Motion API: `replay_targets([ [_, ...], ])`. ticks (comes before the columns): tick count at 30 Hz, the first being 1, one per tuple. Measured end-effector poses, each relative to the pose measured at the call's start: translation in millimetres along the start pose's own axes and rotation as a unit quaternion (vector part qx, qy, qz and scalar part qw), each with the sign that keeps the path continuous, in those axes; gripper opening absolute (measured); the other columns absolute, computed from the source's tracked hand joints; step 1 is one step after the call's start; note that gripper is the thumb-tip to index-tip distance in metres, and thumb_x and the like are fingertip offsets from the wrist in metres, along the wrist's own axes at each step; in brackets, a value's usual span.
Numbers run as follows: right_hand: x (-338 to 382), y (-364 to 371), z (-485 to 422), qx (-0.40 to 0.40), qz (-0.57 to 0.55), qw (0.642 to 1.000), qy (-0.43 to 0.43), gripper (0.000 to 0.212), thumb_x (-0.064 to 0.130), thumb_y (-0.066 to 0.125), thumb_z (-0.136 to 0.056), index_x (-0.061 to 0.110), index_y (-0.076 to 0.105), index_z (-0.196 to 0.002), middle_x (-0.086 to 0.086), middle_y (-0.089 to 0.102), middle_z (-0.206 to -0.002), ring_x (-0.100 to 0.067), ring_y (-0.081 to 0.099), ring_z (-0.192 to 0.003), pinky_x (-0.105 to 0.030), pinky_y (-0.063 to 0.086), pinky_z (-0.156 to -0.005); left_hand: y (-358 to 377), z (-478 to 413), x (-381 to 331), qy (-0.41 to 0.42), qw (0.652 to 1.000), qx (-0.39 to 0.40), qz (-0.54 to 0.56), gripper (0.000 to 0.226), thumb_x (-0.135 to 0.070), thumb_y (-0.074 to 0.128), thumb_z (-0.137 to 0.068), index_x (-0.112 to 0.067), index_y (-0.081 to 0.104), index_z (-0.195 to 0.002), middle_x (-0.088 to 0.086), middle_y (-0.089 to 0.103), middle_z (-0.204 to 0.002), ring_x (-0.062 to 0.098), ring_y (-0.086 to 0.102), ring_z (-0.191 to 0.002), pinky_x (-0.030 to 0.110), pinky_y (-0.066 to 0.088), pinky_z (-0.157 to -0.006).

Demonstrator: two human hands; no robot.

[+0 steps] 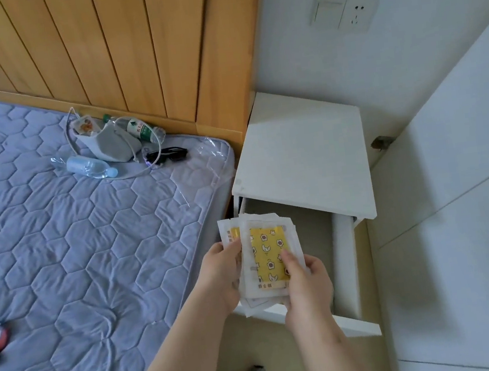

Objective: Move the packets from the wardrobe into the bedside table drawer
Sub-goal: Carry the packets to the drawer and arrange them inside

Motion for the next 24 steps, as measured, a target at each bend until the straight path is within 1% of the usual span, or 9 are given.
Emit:
replay_targets([
  [3,-13.9,6.9,-27.0,-0.007,0.038,0.999,0.012,0.014,0.015,0.068,-0.086,0.012,0.055,-0.083,-0.009,0.067,-0.086,-0.025,0.066,-0.077,-0.045,0.055,-0.077,-4.4,-30.5,4.9,-0.020,0.999,-0.018,-0.017,0.008,-0.017,0.057,-0.093,-0.010,0.057,-0.097,0.014,0.071,-0.095,0.034,0.069,-0.087,0.055,0.055,-0.079],
  [6,-29.0,14.5,-59.6,-0.005,0.081,0.997,0.017,0.014,0.018,0.066,-0.087,0.013,0.054,-0.081,-0.006,0.066,-0.084,-0.020,0.064,-0.075,-0.036,0.054,-0.069,-7.9,-69.3,9.8,-0.027,0.998,-0.035,-0.033,0.008,-0.015,0.059,-0.092,-0.011,0.056,-0.099,0.013,0.071,-0.094,0.032,0.070,-0.083,0.052,0.057,-0.074],
  [8,-42.0,19.6,-82.8,-0.006,0.107,0.994,0.019,0.015,0.020,0.066,-0.088,0.012,0.055,-0.081,-0.006,0.067,-0.086,-0.020,0.065,-0.077,-0.032,0.053,-0.067,-10.9,-96.0,14.2,-0.036,0.998,-0.040,-0.038,0.008,-0.012,0.056,-0.094,-0.013,0.057,-0.101,0.012,0.071,-0.094,0.031,0.070,-0.082,0.051,0.057,-0.072],
  [12,-67.1,27.0,-125.7,-0.004,0.145,0.989,0.019,0.017,0.025,0.064,-0.089,0.010,0.058,-0.086,-0.005,0.068,-0.088,-0.019,0.066,-0.081,-0.031,0.052,-0.068,-17.2,-143.7,25.5,-0.055,0.997,-0.038,-0.035,0.012,-0.008,0.051,-0.096,-0.016,0.059,-0.099,0.011,0.071,-0.096,0.032,0.069,-0.087,0.055,0.054,-0.080],
  [17,-92.3,28.8,-164.1,0.004,0.157,0.988,0.012,0.010,0.026,0.058,-0.093,0.017,0.055,-0.091,0.002,0.066,-0.091,-0.011,0.064,-0.081,-0.026,0.047,-0.062,-23.5,-182.1,38.4,-0.062,0.998,-0.001,0.003,0.019,0.000,0.046,-0.096,-0.015,0.058,-0.097,0.010,0.071,-0.094,0.030,0.069,-0.083,0.047,0.055,-0.064],
  [19,-103.0,25.1,-175.6,0.003,0.154,0.988,0.017,0.008,0.026,0.057,-0.093,0.019,0.054,-0.091,0.000,0.067,-0.095,-0.014,0.065,-0.085,-0.030,0.051,-0.069,-24.9,-190.9,45.7,-0.058,0.998,0.027,0.015,0.026,0.005,0.043,-0.095,-0.015,0.059,-0.103,0.010,0.071,-0.095,0.030,0.069,-0.083,0.046,0.055,-0.064],
  [21,-113.4,20.2,-183.7,-0.002,0.149,0.988,0.028,0.006,0.025,0.057,-0.093,0.020,0.054,-0.092,-0.002,0.067,-0.099,-0.017,0.066,-0.090,-0.038,0.054,-0.080,-23.9,-197.5,53.2,-0.053,0.997,0.049,0.006,0.031,0.007,0.042,-0.094,-0.015,0.057,-0.109,0.012,0.070,-0.101,0.033,0.068,-0.089,0.049,0.055,-0.070],
  [22,-117.8,18.2,-185.8,-0.005,0.143,0.989,0.034,0.005,0.024,0.057,-0.093,0.021,0.054,-0.093,-0.003,0.067,-0.101,-0.018,0.066,-0.092,-0.040,0.054,-0.084,-22.7,-199.7,56.4,-0.052,0.997,0.053,-0.010,0.030,0.005,0.042,-0.094,-0.017,0.055,-0.110,0.012,0.069,-0.105,0.034,0.068,-0.092,0.051,0.055,-0.074],
  [24,-125.5,15.3,-187.8,-0.009,0.120,0.992,0.047,0.004,0.021,0.057,-0.093,0.019,0.054,-0.093,-0.005,0.067,-0.101,-0.020,0.066,-0.093,-0.044,0.054,-0.087,-20.7,-201.8,61.7,-0.040,0.996,0.054,-0.058,0.019,-0.012,0.044,-0.098,-0.025,0.052,-0.110,0.010,0.067,-0.109,0.032,0.066,-0.096,0.050,0.054,-0.081],
])
Point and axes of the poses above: each hand's wrist, its own z-axis away from the middle knuckle, its own y-axis out of the palm, x = y × z, the point moved 1 cm from there along -z, towards the middle knuckle
